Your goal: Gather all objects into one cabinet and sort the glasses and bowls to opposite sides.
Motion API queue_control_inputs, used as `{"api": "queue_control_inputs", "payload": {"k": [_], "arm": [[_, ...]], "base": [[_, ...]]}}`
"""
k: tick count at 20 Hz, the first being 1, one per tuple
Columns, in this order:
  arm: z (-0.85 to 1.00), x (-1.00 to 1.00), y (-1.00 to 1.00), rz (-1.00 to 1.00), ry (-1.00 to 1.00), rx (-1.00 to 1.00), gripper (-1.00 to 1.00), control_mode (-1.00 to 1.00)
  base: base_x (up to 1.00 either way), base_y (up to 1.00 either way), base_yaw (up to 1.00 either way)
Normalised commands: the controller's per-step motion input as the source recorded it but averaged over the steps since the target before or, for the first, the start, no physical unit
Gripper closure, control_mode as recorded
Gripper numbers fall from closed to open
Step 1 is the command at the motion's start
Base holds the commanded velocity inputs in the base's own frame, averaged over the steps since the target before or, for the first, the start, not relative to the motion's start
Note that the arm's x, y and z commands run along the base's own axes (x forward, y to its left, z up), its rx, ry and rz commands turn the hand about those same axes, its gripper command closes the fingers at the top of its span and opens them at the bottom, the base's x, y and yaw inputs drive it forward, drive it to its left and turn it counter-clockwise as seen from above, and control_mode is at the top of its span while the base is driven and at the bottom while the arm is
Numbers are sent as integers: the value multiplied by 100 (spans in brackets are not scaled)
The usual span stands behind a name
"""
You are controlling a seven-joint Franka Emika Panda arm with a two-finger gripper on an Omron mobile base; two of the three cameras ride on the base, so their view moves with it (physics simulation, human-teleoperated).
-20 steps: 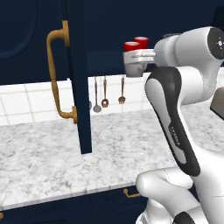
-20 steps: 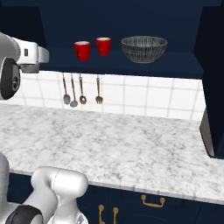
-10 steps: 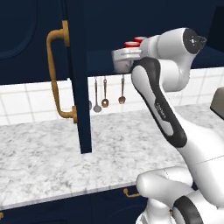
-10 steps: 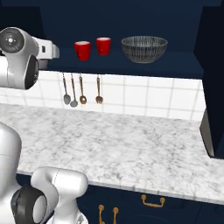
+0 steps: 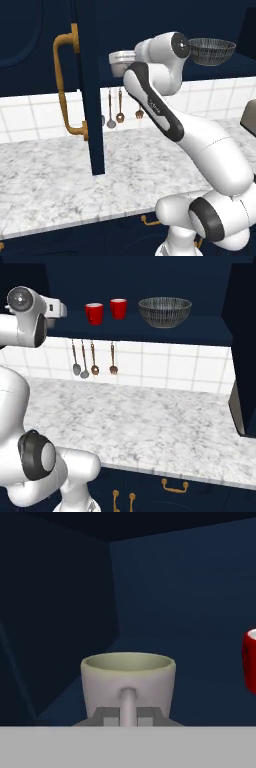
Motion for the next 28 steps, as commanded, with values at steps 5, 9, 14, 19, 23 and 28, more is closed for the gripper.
{"api": "queue_control_inputs", "payload": {"k": [5, 9, 14, 19, 23, 28], "arm": [[0, 74, 28, 0, 0, 0, 100, -100], [-1, 52, 0, 0, -1, 0, 100, -100], [0, 51, 13, 0, 0, -1, 100, -100], [0, 54, 26, 0, 0, 0, 100, -100], [0, 26, 21, -1, 0, 0, 100, -100], [-1, 27, 12, 0, 0, 0, 100, -100]], "base": [[0, 0, 0], [0, 0, 0], [0, 0, 0], [0, 0, 0], [0, 0, 0], [0, 0, 0]]}}
